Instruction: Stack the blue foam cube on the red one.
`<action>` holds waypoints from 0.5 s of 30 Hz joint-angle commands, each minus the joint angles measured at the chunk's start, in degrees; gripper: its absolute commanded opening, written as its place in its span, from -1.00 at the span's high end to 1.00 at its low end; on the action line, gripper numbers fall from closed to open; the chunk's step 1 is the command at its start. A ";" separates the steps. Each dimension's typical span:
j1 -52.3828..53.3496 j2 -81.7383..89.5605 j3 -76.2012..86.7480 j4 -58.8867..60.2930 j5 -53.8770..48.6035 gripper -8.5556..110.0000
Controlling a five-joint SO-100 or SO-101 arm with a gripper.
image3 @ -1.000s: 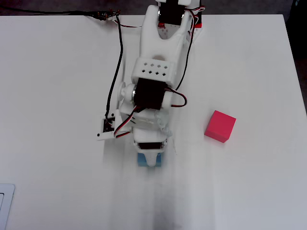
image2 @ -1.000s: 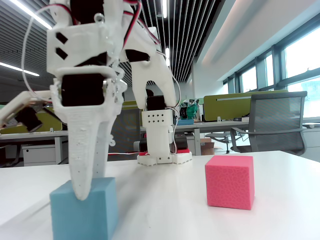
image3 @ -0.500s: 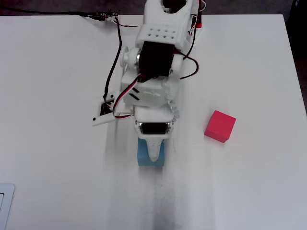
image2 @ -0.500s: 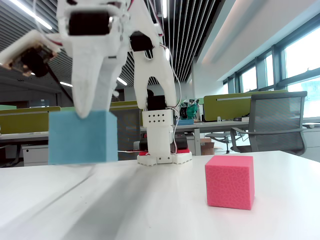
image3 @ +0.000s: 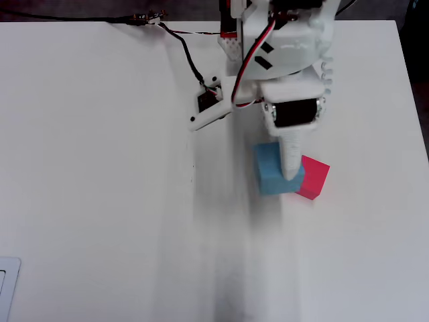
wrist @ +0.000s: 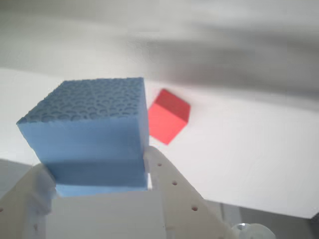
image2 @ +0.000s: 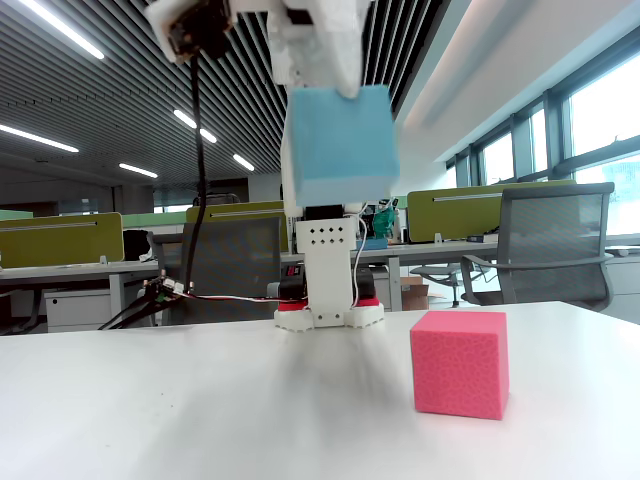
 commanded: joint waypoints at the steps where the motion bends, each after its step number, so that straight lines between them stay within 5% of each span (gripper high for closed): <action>1: -2.64 3.69 0.79 0.70 1.14 0.53; 15: -8.44 -0.53 8.53 -2.11 4.48 0.53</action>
